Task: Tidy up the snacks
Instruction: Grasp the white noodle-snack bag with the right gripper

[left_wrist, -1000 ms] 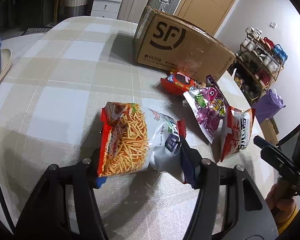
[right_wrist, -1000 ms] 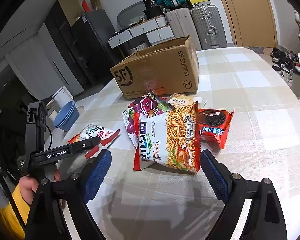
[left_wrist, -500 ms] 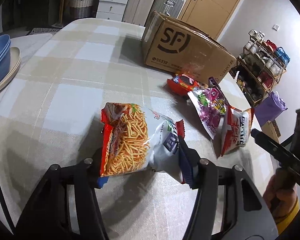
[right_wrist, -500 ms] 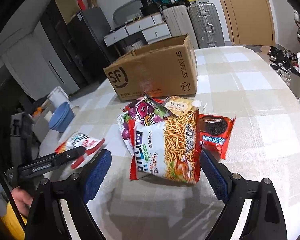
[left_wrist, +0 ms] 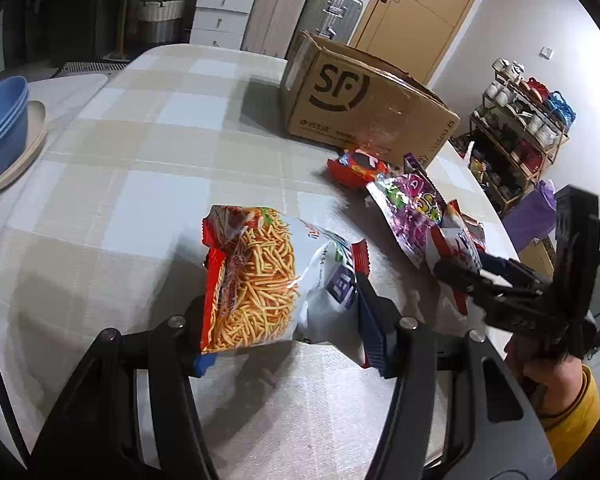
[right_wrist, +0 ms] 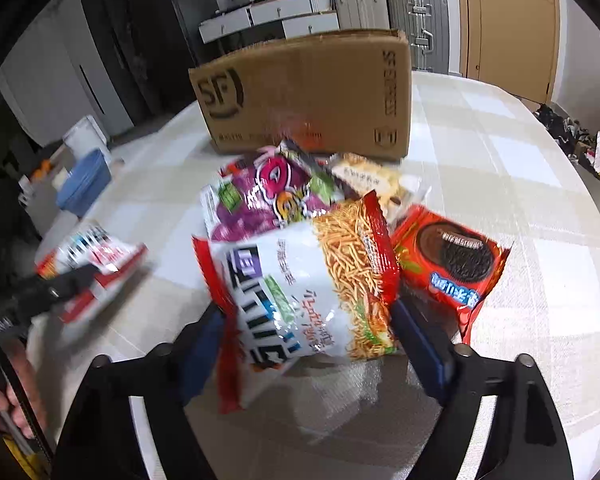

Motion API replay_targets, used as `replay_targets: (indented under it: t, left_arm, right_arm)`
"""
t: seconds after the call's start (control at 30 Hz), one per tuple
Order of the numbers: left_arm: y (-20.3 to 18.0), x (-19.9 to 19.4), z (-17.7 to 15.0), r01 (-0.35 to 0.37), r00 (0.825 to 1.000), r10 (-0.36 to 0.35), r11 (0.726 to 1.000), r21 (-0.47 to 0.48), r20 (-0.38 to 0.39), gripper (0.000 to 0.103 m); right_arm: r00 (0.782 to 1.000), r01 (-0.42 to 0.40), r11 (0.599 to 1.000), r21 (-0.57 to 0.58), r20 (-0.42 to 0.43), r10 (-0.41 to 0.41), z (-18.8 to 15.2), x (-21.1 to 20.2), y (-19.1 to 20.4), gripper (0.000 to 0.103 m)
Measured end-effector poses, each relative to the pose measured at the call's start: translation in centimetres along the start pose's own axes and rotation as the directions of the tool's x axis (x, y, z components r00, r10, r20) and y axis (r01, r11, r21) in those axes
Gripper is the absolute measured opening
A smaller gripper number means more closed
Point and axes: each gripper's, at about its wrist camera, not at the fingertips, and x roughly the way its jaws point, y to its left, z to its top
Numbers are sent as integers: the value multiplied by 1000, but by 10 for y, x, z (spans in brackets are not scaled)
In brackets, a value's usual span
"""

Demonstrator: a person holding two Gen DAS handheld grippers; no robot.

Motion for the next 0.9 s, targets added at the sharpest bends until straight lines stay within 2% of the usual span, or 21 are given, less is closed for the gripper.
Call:
replay_targets:
  t: [0.1,0.17,0.27,0.57,0.7,0.8,0.9]
  left_arm:
    - [2,-5,1,-2,1000,2,1000,-6,9,55]
    - [1,-8,1,-9,1000,9,1000,-3,12,55]
    - [1,-12,2,-5,1000,5,1000,-5,17,55]
    - [-13,-27,0,23,999,-25,999,26,42,55]
    - [-21,-34,-1,33,998,-35,999,36,47,55]
    - [-28,-44,1,41,997,-44,998,54,65,55]
    - [-37,-56,3,49,995,-55,996,68,86,55]
  right_arm:
    - [1000,-17,1000,15,9,17,-1,-2,-5,76]
    - [998,-68,997,43,19,68,-2,-5,-10,74]
    - [994,-103,993,62,49,100,-8,-14,-13,71]
    - [974,-205,972,113,124,190,-22,-50,-17,71]
    - [948,-285,948,144,186,257,-26,-73,-23,71]
    - [942,-294,944,148,214,260,-27,-88,-23,71]
    - [922,-336,928,157,255,291,-26,-108,-23,71]
